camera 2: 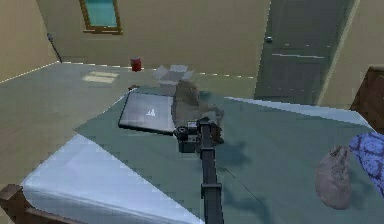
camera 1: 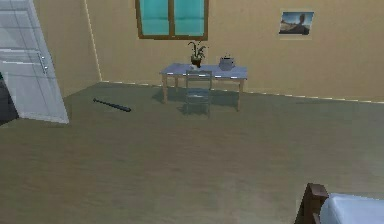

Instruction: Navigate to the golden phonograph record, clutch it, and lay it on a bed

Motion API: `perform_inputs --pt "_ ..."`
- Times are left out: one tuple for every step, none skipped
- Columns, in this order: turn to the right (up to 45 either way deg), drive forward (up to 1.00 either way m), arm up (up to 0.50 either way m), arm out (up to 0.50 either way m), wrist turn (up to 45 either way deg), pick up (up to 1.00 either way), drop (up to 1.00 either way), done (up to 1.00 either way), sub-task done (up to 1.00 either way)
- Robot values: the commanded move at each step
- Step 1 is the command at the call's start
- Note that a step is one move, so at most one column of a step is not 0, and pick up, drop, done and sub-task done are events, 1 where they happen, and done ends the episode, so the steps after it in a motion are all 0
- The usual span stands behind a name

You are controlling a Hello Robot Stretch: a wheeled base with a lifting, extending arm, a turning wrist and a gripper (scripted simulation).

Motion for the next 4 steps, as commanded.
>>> perform_inputs --pt "0.0 0.00 0.00 0.00 45.0 0.00 0.00 0.00 0.00" --pt "0.0 0.00 -0.30 0.00 0.0 0.00 0.00 0.00 0.00" --pt "0.0 0.00 0.00 0.00 0.0 0.00 1.00 0.00 0.00" --pt "0.0 0.00 0.10 0.00 0.0 0.00 0.00 0.00 0.00"
